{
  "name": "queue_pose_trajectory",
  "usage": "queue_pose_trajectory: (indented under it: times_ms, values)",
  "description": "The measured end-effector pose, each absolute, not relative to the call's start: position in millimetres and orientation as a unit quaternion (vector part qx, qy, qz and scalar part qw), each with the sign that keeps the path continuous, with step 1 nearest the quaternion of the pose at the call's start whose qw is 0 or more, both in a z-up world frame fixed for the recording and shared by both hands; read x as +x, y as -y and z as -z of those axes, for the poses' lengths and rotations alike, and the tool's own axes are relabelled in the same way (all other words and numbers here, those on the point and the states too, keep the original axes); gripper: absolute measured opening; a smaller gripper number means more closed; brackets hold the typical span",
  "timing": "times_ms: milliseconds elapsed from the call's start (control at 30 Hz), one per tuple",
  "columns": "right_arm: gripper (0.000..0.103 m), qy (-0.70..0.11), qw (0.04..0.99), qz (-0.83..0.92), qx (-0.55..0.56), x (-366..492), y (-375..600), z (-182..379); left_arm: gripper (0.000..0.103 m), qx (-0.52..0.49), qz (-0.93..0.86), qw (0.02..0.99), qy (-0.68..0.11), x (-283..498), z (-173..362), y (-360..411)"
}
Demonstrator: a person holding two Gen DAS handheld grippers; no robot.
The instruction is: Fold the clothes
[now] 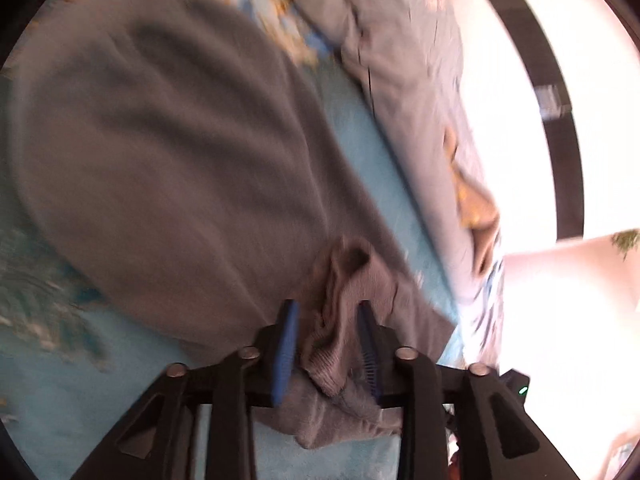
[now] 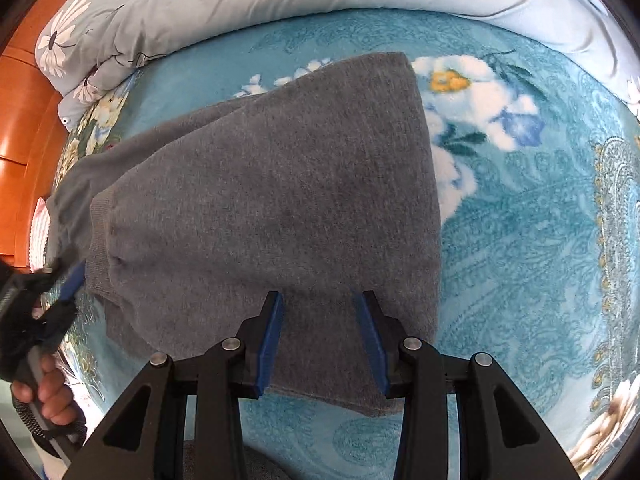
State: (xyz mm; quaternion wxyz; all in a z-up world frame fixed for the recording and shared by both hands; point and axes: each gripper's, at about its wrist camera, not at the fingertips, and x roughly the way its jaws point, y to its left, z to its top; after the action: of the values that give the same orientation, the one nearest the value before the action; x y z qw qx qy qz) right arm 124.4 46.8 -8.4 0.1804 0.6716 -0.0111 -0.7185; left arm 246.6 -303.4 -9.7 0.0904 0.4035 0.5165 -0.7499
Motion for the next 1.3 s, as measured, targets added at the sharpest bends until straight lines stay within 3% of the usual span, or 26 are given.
queue_pose_trajectory:
  times_ms: [100,200,300,733,767,833,900,1067,1300]
  values:
    - [0.040,0.007,0.180,0.720,0.670,123.8,-46.1,4.8,0.047,0.357,0.761,0.143,-0.522,274.7,-4.7,337.8]
    - [0.040,0.008,0.179,0.725,0.665,123.8,-48.3,-1.7,0.060,0.329,0.746,0.226,-0.533,307.2,-1.9,378.0]
    - [0.042,0.010,0.176,0.732,0.658,123.6,-51.5,-8.6,0.063,0.312,0.728,0.247,-0.559,323.5,12.7,405.7]
    - [0.043,0.001,0.177,0.737,0.652,116.6,-44.0,-23.2,0.061,0.255,0.728,0.182,-0.610,276.7,59.1,438.8]
    - [0.043,0.000,0.177,0.736,0.654,116.3,-44.4,-23.4,0.059,0.257,0.729,0.181,-0.608,273.6,59.0,440.0]
    - [0.043,-0.002,0.178,0.733,0.657,115.7,-45.2,-23.8,0.038,0.262,0.733,0.183,-0.601,269.5,59.4,441.1]
    - [0.043,0.005,0.177,0.734,0.655,114.9,-47.6,-26.3,0.024,0.268,0.731,0.187,-0.599,266.3,59.8,441.7]
    - [0.043,0.013,0.176,0.743,0.645,112.8,-54.9,-37.7,0.020,0.269,0.756,0.191,-0.565,267.4,28.8,429.9]
    - [0.043,0.030,0.170,0.751,0.637,113.4,-71.9,-46.7,0.020,0.268,0.855,0.128,-0.426,237.2,-75.9,370.3]
